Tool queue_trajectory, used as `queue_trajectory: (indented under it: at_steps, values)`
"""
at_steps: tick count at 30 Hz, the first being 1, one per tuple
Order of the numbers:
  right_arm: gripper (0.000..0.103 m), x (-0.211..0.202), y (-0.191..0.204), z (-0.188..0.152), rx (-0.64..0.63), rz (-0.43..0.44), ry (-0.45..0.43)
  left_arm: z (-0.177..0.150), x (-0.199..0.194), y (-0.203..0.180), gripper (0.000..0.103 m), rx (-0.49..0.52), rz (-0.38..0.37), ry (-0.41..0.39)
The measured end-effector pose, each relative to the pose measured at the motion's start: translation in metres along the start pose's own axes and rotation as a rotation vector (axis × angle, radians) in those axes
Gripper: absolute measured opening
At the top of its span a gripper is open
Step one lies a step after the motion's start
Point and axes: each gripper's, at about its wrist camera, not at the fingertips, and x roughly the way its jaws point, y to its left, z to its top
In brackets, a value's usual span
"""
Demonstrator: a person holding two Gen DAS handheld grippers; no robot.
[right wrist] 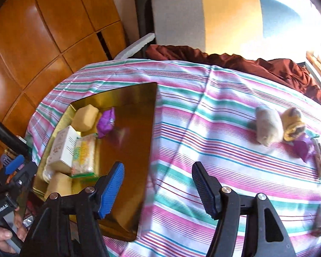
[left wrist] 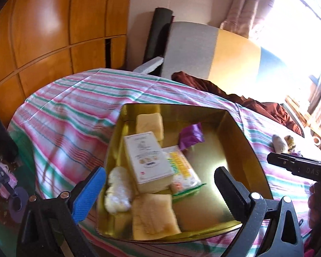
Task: Organize objects
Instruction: 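Move both tools back toward the remaining items on the cloth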
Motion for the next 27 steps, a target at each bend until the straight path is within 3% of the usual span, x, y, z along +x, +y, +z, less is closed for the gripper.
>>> queue_trajectory:
  at_steps: [6, 14, 20, 22, 27]
  values:
    - [0.067, -0.017, -0.045, -0.010, 0.028, -0.086, -0.004, 0.000, 0.002, -0.036, 0.102, 0.100, -0.028, 0.008]
    - [0.067, -0.044, -0.133, -0.009, 0.122, -0.261, -0.029, 0.005, 0.005, -0.087, 0.102, 0.214, -0.089, 0.004]
    - [0.070, -0.053, -0.208, -0.020, 0.314, -0.364, -0.082, 0.008, 0.013, -0.131, 0.102, 0.287, -0.138, 0.015]
    - [0.071, -0.046, -0.229, -0.027, 0.404, -0.393, -0.012, 0.008, 0.017, -0.145, 0.102, 0.301, -0.150, 0.026]
    - [0.071, -0.047, -0.253, -0.037, 0.514, -0.411, 0.023, 0.006, 0.030, -0.182, 0.102, 0.318, -0.211, 0.061]
